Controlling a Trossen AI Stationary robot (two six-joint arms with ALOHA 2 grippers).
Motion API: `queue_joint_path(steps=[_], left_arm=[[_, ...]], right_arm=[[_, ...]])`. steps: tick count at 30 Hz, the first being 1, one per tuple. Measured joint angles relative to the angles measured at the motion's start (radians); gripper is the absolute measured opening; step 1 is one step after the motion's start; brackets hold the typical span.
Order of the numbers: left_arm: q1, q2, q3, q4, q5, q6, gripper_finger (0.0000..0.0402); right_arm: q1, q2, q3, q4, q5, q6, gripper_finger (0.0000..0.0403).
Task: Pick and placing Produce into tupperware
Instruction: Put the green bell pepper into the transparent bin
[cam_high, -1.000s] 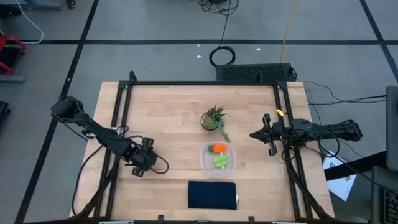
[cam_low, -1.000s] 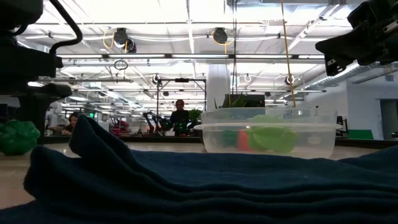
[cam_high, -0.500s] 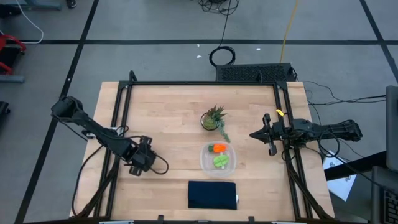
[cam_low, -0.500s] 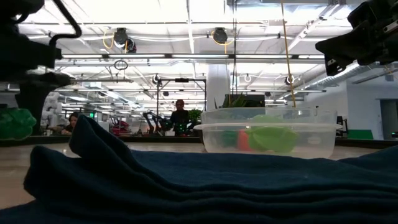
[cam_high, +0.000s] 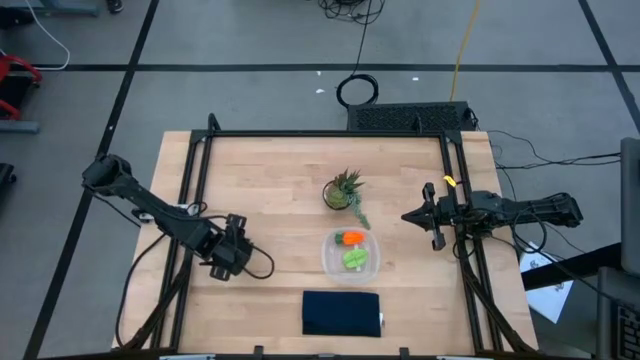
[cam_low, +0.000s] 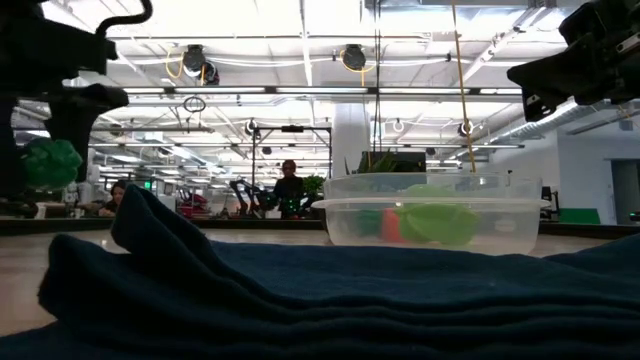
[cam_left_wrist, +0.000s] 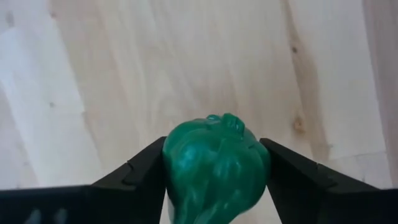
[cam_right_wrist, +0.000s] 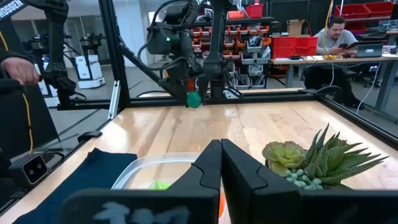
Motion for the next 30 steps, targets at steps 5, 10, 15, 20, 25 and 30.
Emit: queue_joint_path(steps=[5, 10, 15, 20, 25, 30], left_arm=[[0.035, 0.000, 0.069, -0.067, -0.007, 0.023, 0.0207], [0.061, 0.000, 0.148, -0.099, -0.009, 0.093, 0.0217], [0.109, 0.000, 0.226, -0.098, -0.033, 0.124, 0.0221], [0.171, 0.000, 0.276, -0.086, -0.033, 0.113, 0.0209], [0.211, 0.000, 0.277, -0.059, -0.032, 0.118, 0.0221], [0.237, 0.002, 0.277, -0.005, -0.031, 0.118, 0.0226]], right_arm=[[0.000, 0.000, 0.000, 0.000, 0.000, 0.000, 0.0000], [0.000, 0.000, 0.000, 0.000, 0.000, 0.000, 0.0000], [0.000, 0.000, 0.000, 0.000, 0.000, 0.000, 0.0000], [0.000, 0.000, 0.000, 0.000, 0.000, 0.000, 0.0000], [0.000, 0.000, 0.000, 0.000, 0.000, 0.000, 0.0000], [0.000, 0.000, 0.000, 0.000, 0.000, 0.000, 0.0000]])
